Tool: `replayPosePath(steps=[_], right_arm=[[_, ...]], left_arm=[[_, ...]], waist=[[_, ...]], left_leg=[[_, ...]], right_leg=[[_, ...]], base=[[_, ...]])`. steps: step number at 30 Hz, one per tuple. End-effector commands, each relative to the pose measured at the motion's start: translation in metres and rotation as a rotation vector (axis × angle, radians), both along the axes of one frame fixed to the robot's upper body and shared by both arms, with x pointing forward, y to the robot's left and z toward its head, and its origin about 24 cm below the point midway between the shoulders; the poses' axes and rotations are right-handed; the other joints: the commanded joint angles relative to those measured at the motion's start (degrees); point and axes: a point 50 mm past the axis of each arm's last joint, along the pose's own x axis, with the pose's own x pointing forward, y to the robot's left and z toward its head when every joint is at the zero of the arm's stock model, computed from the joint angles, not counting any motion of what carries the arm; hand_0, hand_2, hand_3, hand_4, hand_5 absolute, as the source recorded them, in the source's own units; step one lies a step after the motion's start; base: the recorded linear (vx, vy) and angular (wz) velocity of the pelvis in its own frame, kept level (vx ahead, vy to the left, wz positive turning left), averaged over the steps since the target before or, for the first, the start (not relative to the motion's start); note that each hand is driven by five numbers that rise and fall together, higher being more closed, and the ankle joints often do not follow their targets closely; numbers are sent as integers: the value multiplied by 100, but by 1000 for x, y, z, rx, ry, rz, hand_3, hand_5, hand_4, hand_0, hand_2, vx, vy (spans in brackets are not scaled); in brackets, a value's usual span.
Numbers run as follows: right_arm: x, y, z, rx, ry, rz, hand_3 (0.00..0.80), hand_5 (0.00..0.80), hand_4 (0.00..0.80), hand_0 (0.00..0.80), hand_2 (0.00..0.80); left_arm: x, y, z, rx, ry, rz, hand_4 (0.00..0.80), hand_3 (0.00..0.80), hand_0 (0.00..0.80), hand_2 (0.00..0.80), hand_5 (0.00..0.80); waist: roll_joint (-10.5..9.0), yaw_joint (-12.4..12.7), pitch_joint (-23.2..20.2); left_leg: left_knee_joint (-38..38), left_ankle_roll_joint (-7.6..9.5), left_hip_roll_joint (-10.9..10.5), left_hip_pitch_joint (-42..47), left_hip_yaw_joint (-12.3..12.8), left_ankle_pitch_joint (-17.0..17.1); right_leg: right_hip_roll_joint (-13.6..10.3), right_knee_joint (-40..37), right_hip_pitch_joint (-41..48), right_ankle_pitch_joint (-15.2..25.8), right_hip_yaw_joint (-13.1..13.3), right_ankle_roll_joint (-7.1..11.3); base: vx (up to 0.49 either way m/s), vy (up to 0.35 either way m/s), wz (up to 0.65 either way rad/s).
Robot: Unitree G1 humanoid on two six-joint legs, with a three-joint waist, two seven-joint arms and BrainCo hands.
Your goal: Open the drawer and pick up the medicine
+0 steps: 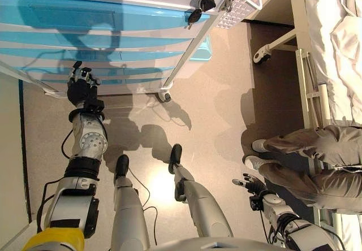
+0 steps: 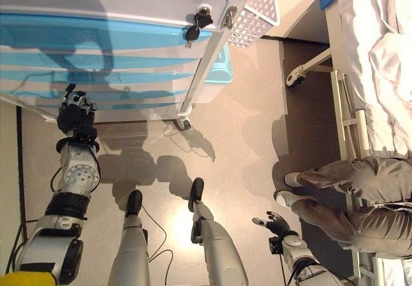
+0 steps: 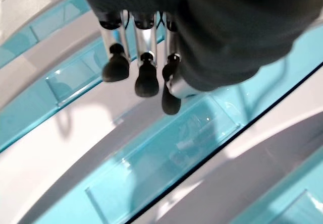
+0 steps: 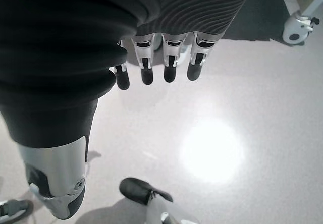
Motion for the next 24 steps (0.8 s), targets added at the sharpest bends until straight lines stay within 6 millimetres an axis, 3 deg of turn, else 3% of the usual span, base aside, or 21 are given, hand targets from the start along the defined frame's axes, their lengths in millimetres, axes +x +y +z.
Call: replayPosePath(steps=[1,8,10,11,12,13,14,24], right_arm=[[-12,-20,-1,-68,45,13,0,0,0,0,0],[-11,-20,0,-70,43,16,0,0,0,0,0],[-12,-20,-1,-70,46,17,0,0,0,0,0],[-12,-20,-1,-71,46,18,0,0,0,0,0],[-12,-20,-1,-71,46,17,0,0,0,0,0],[-12,-20,-1,-71,45,16,0,0,0,0,0],[-11,-20,0,-72,42,18,0,0,0,0,0],[-10,-18,-1,-76,40,14,0,0,0,0,0]], left_arm=[[3,-6,118,213,-427,-20,759,759,759,759,759],[2,-4,119,217,-428,-11,678,678,678,678,678],[2,-4,119,223,-426,-9,445,445,445,445,445],[2,-3,119,228,-421,7,195,195,195,195,195],[2,-3,119,228,-420,8,56,56,56,56,56],[1,-1,119,232,-414,23,56,56,56,56,56],[1,1,123,246,-411,45,0,0,0,0,0],[-1,10,126,241,-402,110,0,0,0,0,0]], waist=[[188,-105,-325],[190,-107,-328],[191,-107,-334],[199,-102,-333],[199,-102,-334],[199,-103,-335],[199,-106,-336],[164,-136,-374]], left_leg=[[-281,439,-249,-176,-82,271],[-265,439,-251,-199,-75,271],[-267,442,-252,-200,-73,268],[-267,444,-253,-202,-67,268],[-268,444,-253,-202,-67,268],[-268,444,-251,-201,-66,267],[-262,442,-248,-206,-61,266],[-215,436,-241,-267,-65,248]], right_leg=[[137,536,253,-581,-123,486],[135,543,237,-573,-110,489],[136,543,231,-570,-110,492],[135,549,220,-570,-107,488],[135,549,219,-571,-107,488],[132,548,218,-569,-108,489],[132,547,217,-564,-108,488],[141,562,184,-560,-114,489]], base=[[0,0,0],[0,0,0],[0,0,0],[0,0,0],[0,0,0],[0,0,0],[0,0,0],[0,0,0]])
